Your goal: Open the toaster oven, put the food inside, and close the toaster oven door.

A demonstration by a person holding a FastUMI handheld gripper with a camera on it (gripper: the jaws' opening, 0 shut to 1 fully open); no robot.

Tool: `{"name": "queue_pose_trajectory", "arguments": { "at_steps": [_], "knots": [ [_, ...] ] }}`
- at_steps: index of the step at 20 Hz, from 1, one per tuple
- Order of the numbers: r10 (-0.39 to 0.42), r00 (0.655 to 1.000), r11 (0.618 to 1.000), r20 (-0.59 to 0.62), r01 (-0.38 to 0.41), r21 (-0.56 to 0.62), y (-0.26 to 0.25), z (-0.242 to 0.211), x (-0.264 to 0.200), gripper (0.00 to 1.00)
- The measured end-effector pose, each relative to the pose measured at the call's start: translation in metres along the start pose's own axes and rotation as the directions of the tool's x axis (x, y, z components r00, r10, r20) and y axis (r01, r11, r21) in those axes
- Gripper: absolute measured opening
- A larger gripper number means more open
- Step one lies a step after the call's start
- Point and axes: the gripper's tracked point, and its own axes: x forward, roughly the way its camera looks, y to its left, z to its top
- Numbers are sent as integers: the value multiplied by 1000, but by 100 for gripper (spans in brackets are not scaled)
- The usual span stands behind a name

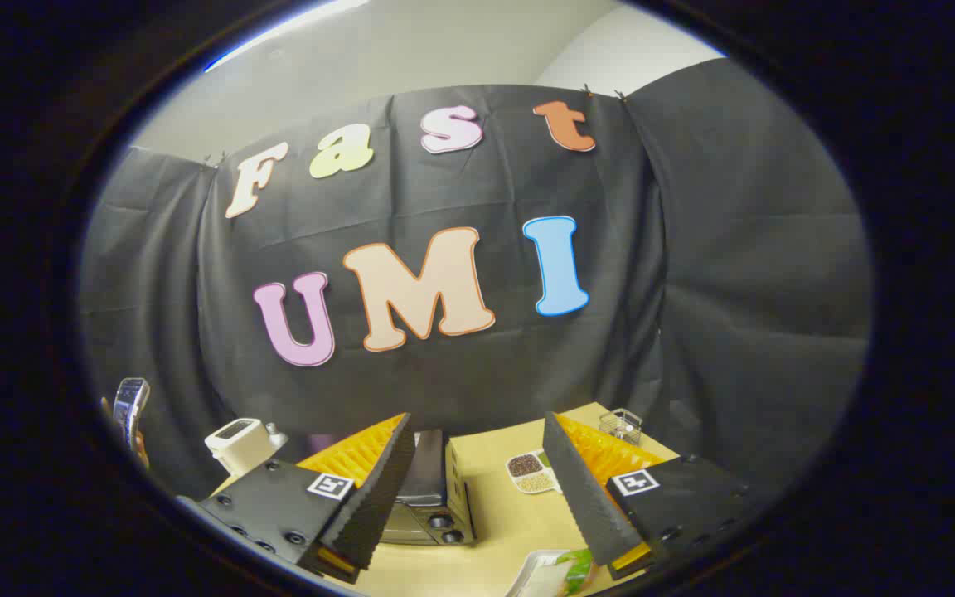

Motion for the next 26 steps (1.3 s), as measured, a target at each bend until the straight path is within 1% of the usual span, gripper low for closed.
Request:
{"name": "queue_pose_trajectory", "arguments": {
  "at_steps": [6,12,16,18,21,23,26],
  "knots": [
    [0,1000,1000,24,-1,31,4,2,2,97],
    [5,1000,1000,3,-5,29,9,-8,3,97],
    [26,1000,999,-14,-25,32,16,-13,7,97],
    [45,999,999,-21,-44,28,22,-16,11,96],
    [73,996,997,-43,-74,-17,30,-27,19,96],
    [109,991,993,-72,-112,-40,41,-42,22,96],
    [170,978,984,-122,-174,-22,66,-65,27,95]
  ]
}}
